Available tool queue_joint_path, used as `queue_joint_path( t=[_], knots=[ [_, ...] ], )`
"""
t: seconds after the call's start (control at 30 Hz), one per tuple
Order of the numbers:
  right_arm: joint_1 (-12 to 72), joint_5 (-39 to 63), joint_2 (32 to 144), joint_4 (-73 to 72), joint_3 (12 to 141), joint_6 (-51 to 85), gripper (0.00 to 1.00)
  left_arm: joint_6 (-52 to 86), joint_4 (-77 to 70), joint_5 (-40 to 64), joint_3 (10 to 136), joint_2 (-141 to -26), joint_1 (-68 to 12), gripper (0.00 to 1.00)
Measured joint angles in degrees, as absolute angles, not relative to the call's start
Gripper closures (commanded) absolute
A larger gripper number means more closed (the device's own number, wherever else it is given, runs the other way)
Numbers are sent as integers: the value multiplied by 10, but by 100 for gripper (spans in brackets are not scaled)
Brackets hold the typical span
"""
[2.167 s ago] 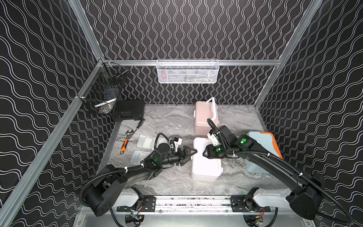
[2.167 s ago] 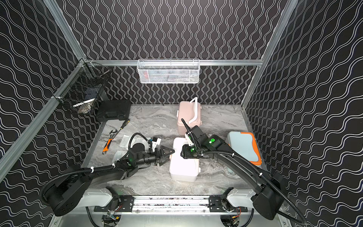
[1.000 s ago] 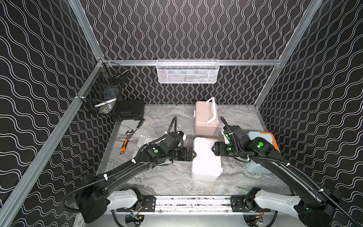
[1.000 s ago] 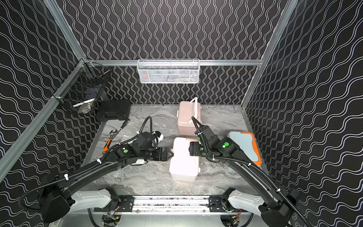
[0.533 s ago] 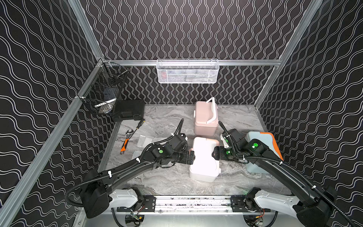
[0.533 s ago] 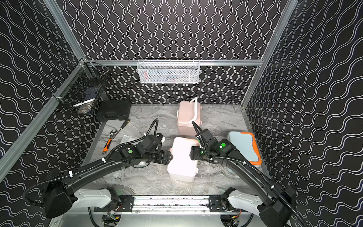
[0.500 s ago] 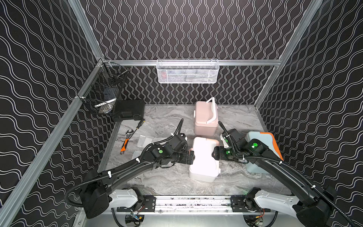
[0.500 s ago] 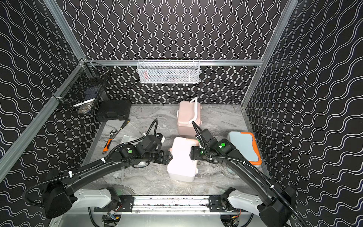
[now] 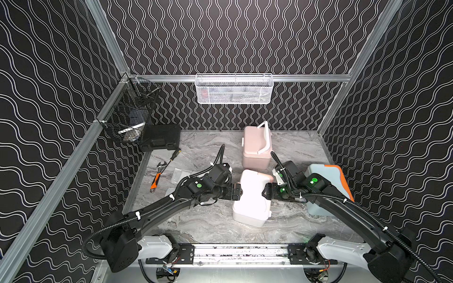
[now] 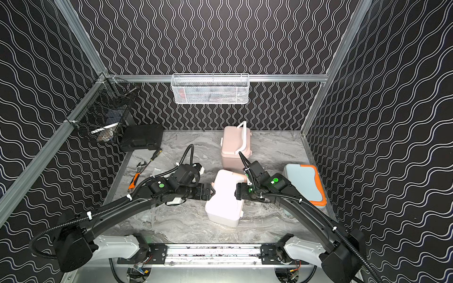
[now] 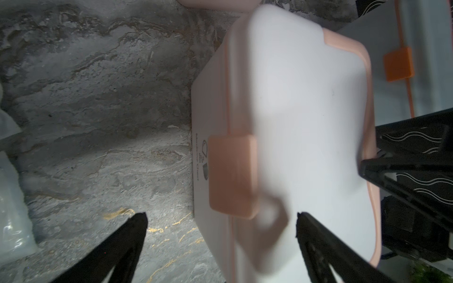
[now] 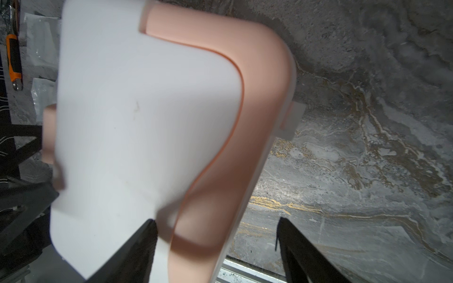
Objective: Open first aid kits and take out gauze
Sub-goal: Open the fastener of the first aid kit.
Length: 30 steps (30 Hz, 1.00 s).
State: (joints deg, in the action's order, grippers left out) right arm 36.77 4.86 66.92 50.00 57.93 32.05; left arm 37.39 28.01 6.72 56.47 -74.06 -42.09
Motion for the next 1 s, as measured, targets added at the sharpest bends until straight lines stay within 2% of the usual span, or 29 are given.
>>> queue_joint_path(
  t=[0.6,1.0],
  knots=[
    [358,70,674,468,567,319,22,348,280,81,566,-756,-366,2],
    [345,87,684,452,565,308,22,329,303,86,539,-734,-287,2]
  ],
)
